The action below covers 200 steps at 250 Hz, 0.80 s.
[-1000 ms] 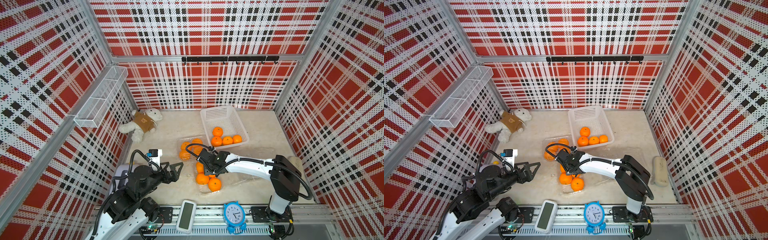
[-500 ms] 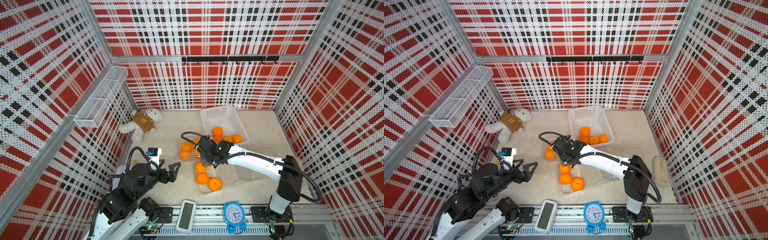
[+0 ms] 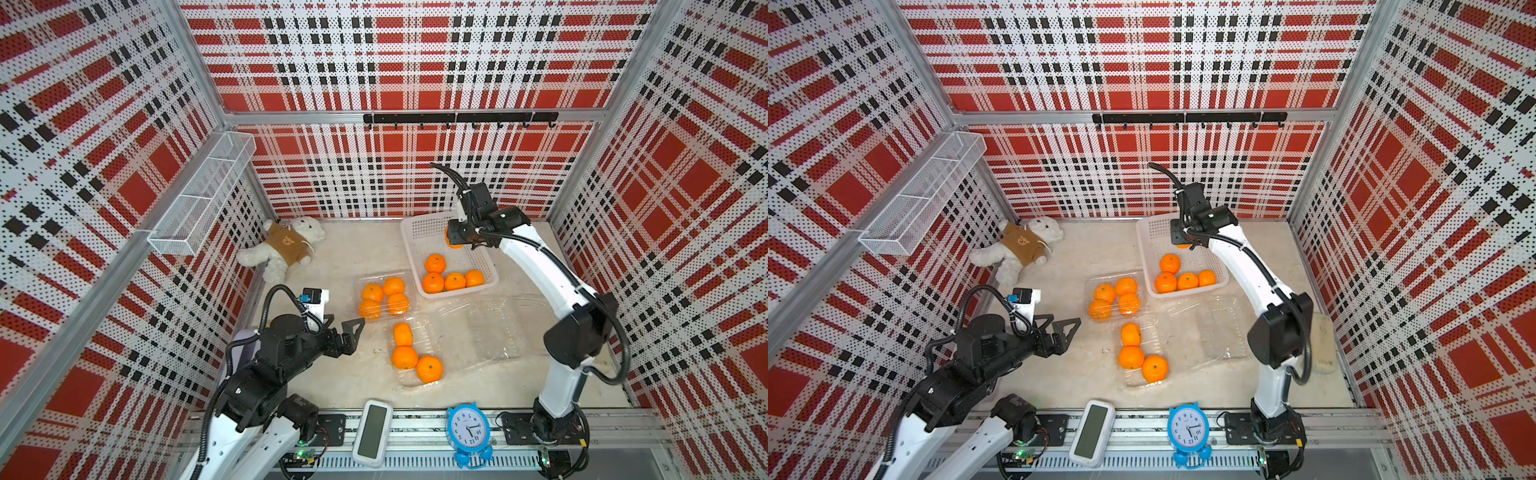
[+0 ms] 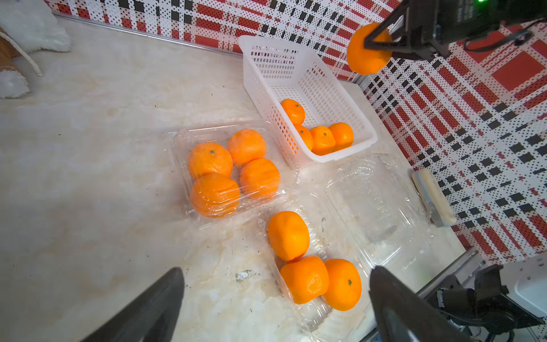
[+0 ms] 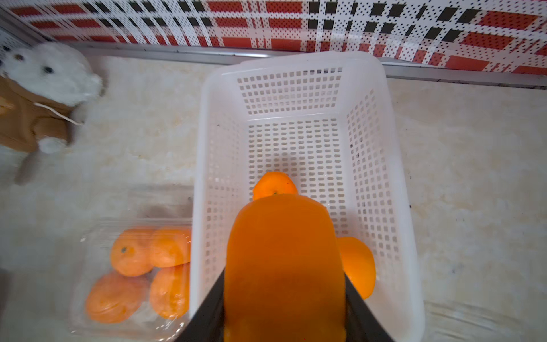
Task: Take oranges out of containers
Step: Place the orange in the basket.
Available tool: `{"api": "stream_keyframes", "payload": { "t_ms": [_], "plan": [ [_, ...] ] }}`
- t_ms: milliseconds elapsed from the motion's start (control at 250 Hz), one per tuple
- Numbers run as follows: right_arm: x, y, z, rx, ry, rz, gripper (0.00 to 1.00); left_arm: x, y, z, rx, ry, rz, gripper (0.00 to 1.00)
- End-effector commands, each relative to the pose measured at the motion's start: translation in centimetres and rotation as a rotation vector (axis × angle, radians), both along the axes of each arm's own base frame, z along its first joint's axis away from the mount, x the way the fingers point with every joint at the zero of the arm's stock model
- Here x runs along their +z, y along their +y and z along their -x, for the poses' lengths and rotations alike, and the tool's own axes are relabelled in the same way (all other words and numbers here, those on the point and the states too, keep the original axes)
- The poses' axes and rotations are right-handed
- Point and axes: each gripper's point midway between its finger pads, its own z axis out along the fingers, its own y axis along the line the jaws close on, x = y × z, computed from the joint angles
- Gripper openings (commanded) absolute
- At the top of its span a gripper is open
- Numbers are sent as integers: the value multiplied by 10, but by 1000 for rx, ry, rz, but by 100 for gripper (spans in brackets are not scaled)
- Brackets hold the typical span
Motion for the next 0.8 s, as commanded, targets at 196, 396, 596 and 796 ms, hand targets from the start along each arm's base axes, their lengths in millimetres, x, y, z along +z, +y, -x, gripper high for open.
{"api": "stream_keyframes", "payload": {
  "t_ms": [196, 396, 596, 796],
  "plan": [
    [-70, -8, -55, 109, 79, 83, 40, -7, -4, -8, -17, 17, -1, 99],
    [-116, -3, -63, 119, 147, 95, 40, -8, -4, -8, -19, 23, -3, 99],
    [-135, -2, -61, 121, 175, 97, 40, -12, -8, -9, -36, 40, -8, 100],
    [-145, 0, -56, 123, 206, 82, 40, -15, -9, -11, -39, 58, -9, 99]
  ]
}}
